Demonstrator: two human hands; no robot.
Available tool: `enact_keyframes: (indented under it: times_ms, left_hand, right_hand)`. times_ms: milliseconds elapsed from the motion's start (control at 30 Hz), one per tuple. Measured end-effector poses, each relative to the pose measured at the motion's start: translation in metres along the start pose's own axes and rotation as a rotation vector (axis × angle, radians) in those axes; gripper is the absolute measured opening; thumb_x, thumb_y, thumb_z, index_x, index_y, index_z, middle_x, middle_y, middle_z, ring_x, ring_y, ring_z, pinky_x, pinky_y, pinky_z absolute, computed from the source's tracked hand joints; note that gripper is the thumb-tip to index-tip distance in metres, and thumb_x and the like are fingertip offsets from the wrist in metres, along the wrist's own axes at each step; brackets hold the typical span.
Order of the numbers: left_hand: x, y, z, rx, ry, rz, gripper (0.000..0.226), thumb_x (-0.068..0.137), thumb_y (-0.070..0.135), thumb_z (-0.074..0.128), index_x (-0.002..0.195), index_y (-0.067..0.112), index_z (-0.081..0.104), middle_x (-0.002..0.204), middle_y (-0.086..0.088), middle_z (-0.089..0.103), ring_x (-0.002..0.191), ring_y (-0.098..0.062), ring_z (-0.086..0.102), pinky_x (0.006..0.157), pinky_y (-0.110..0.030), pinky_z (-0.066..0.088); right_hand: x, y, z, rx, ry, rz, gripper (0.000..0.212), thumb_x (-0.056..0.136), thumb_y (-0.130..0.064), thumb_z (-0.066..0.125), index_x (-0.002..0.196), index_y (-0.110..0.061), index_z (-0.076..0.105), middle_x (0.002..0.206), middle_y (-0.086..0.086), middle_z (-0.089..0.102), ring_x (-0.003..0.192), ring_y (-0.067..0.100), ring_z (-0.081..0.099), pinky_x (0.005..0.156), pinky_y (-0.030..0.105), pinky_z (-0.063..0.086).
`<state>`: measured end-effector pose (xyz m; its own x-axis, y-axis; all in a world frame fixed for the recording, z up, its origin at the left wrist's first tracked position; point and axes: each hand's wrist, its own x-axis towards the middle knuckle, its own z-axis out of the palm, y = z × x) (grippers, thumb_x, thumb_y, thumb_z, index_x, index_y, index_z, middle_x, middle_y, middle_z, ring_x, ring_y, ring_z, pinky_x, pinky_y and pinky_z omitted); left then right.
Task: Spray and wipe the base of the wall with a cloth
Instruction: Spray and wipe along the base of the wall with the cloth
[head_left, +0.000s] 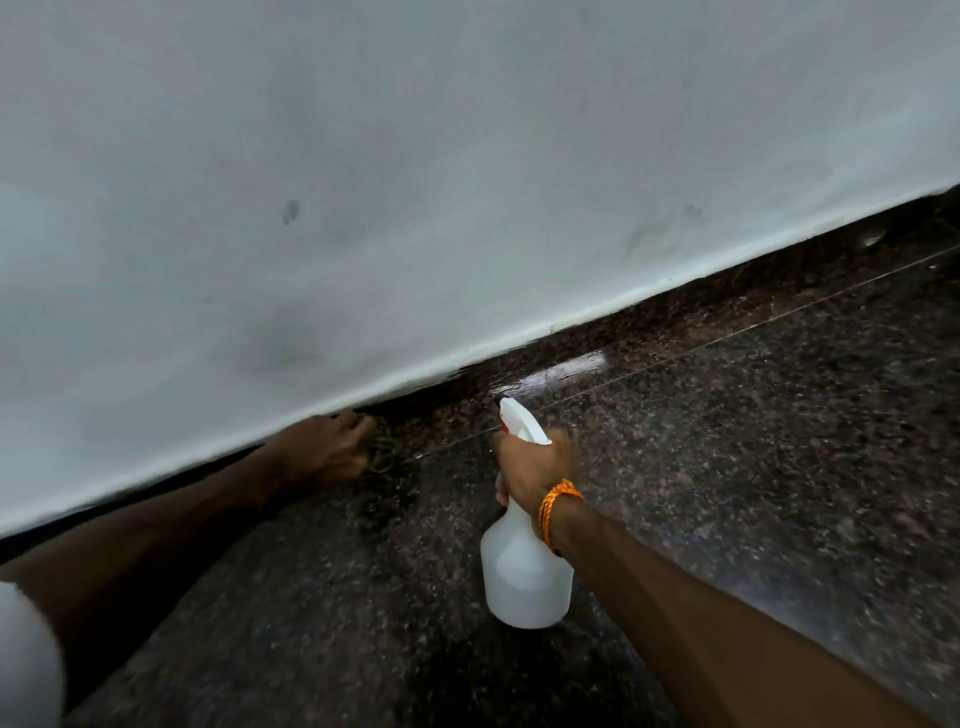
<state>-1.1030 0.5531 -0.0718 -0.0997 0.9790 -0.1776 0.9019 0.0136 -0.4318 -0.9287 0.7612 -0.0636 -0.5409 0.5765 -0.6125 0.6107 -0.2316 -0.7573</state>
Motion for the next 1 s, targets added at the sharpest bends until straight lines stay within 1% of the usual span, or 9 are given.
enact_keyframes:
  times_ms: [100, 233, 400, 567, 634, 734, 800, 900, 1000]
  left_hand:
    - [-0.025, -0.002, -0.001, 0.008, -0.01, 0.004, 0.031, 0.074, 0.013, 0.04, 0.063, 0.005, 0.068, 0.074, -0.013, 0.058, 0.058, -0.028, 0.057, 0.032, -0.027, 0.038]
    - [-0.028, 0.0, -0.004, 0.001, 0.036, -0.044, 0.032, 0.078, 0.011, 0.039, 0.073, 0.0, 0.069, 0.076, -0.014, 0.058, 0.06, -0.029, 0.058, 0.032, -0.029, 0.04]
    - [-0.03, -0.002, 0.004, -0.004, 0.009, -0.042, 0.031, 0.08, 0.009, 0.04, 0.079, 0.0, 0.069, 0.08, -0.015, 0.058, 0.064, -0.029, 0.059, 0.032, -0.03, 0.043]
    - [-0.009, 0.0, 0.005, 0.05, -0.019, -0.003, 0.029, 0.083, 0.01, 0.041, 0.071, 0.008, 0.068, 0.081, -0.01, 0.054, 0.064, -0.025, 0.055, 0.036, -0.029, 0.039]
    - [0.02, 0.004, -0.004, 0.039, 0.02, 0.021, 0.032, 0.085, 0.016, 0.039, 0.076, 0.011, 0.069, 0.085, -0.009, 0.057, 0.068, -0.024, 0.057, 0.037, -0.028, 0.04]
    - [0.07, 0.012, -0.022, -0.011, 0.077, 0.057, 0.029, 0.087, 0.019, 0.041, 0.08, 0.012, 0.068, 0.087, -0.011, 0.059, 0.073, -0.027, 0.06, 0.04, -0.028, 0.047]
    - [0.084, 0.012, -0.033, -0.016, 0.054, 0.063, 0.018, 0.085, 0.018, 0.057, 0.075, 0.01, 0.069, 0.085, -0.01, 0.059, 0.073, -0.026, 0.061, 0.039, -0.027, 0.043]
    - [0.056, 0.007, -0.028, -0.004, 0.023, 0.072, 0.012, 0.081, 0.019, 0.065, 0.087, 0.01, 0.07, 0.088, -0.01, 0.061, 0.075, -0.025, 0.062, 0.04, -0.028, 0.044]
    - [-0.015, -0.002, 0.014, -0.075, -0.1, -0.047, 0.03, 0.083, 0.026, 0.045, 0.1, 0.011, 0.065, 0.09, -0.01, 0.064, 0.07, -0.025, 0.064, 0.046, -0.029, 0.051]
  right_hand:
    - [-0.008, -0.001, 0.012, -0.033, -0.026, -0.011, 0.012, 0.083, -0.02, 0.066, 0.084, -0.012, 0.058, 0.077, 0.025, 0.074, 0.048, 0.027, 0.063, 0.052, 0.037, 0.058]
    - [-0.016, 0.0, 0.024, -0.076, -0.075, -0.044, 0.011, 0.085, -0.018, 0.065, 0.078, -0.013, 0.058, 0.066, 0.019, 0.07, 0.046, 0.026, 0.061, 0.047, 0.029, 0.051]
    - [-0.018, -0.005, 0.039, -0.108, -0.087, -0.054, 0.02, 0.083, -0.018, 0.068, 0.067, -0.017, 0.057, 0.066, 0.02, 0.07, 0.046, 0.028, 0.061, 0.049, 0.034, 0.057]
    - [-0.021, 0.002, 0.043, -0.085, -0.072, -0.014, 0.026, 0.082, -0.02, 0.071, 0.071, -0.024, 0.047, 0.084, 0.023, 0.073, 0.054, 0.029, 0.064, 0.05, 0.035, 0.056]
    - [-0.021, 0.004, 0.042, -0.036, -0.039, 0.014, 0.014, 0.08, -0.021, 0.07, 0.078, -0.012, 0.059, 0.077, 0.024, 0.071, 0.045, 0.027, 0.061, 0.045, 0.033, 0.052]
    - [-0.016, 0.008, 0.039, 0.016, 0.025, 0.062, 0.035, 0.074, -0.024, 0.07, 0.093, 0.005, 0.071, 0.071, 0.027, 0.07, 0.037, 0.026, 0.058, 0.04, 0.027, 0.047]
    - [-0.014, 0.007, 0.038, 0.031, 0.072, 0.073, 0.041, 0.071, -0.027, 0.07, 0.093, 0.007, 0.068, 0.073, 0.028, 0.071, 0.041, 0.029, 0.06, 0.043, 0.031, 0.049]
    - [-0.01, 0.002, 0.034, 0.016, 0.087, 0.051, 0.047, 0.067, -0.035, 0.07, 0.094, 0.003, 0.067, 0.08, 0.027, 0.072, 0.043, 0.029, 0.061, 0.044, 0.03, 0.05]
    - [-0.007, -0.007, 0.034, -0.044, 0.055, 0.018, 0.035, 0.075, -0.032, 0.071, 0.094, -0.003, 0.067, 0.08, 0.024, 0.073, 0.048, 0.029, 0.065, 0.045, 0.031, 0.052]
